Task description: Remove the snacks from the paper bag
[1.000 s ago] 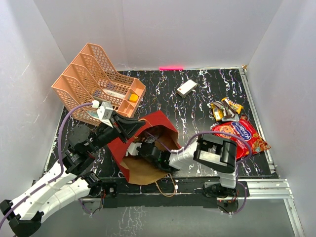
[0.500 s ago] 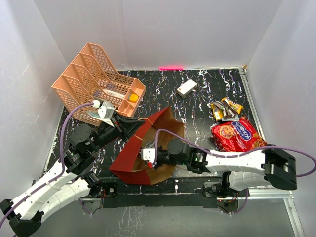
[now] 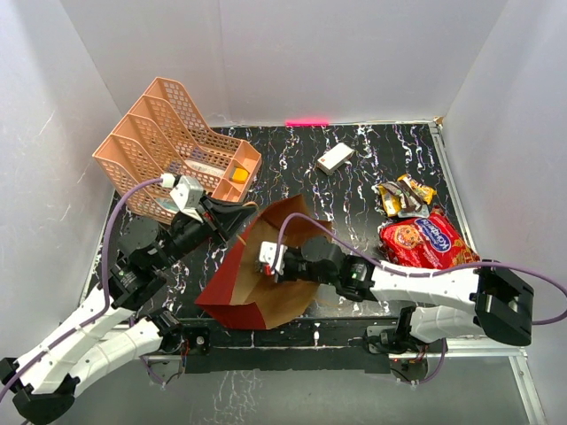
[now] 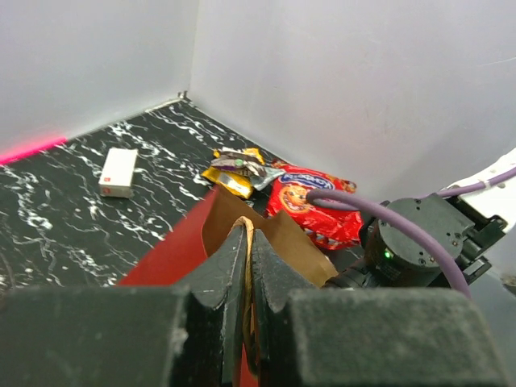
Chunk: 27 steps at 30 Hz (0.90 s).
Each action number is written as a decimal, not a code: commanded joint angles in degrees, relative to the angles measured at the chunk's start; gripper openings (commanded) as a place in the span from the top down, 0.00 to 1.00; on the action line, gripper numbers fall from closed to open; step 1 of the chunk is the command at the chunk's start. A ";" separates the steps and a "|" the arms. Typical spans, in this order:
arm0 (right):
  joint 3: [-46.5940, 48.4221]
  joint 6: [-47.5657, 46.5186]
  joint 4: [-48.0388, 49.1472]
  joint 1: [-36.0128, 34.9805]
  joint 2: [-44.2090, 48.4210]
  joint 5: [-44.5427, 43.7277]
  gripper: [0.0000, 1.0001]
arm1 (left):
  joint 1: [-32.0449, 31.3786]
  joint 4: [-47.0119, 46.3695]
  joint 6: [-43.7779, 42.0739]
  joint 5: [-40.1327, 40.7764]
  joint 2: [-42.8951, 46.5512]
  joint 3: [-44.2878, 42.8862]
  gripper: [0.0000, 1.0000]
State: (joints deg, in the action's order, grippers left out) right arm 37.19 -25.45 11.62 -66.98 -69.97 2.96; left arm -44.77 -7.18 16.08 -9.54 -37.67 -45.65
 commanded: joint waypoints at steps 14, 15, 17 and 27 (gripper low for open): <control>19.02 -4.69 -15.59 4.76 9.02 2.81 0.92 | -0.23 5.42 -13.80 10.35 -4.28 -8.91 0.99; 19.86 -5.57 -17.39 4.75 10.67 4.15 0.92 | -0.23 5.84 -14.06 11.03 -4.03 -8.84 0.99; 21.68 -6.95 -20.38 4.76 13.16 5.75 0.92 | -0.23 6.26 -15.46 11.40 -3.55 -8.68 0.99; 33.74 -12.52 -21.77 4.75 17.45 -2.71 0.92 | -0.18 8.89 -24.10 14.64 -5.25 -13.60 0.99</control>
State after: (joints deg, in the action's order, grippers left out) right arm 65.65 -34.63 -13.80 -62.43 -53.71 6.07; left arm -44.77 1.93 -3.07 3.31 -42.35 -55.20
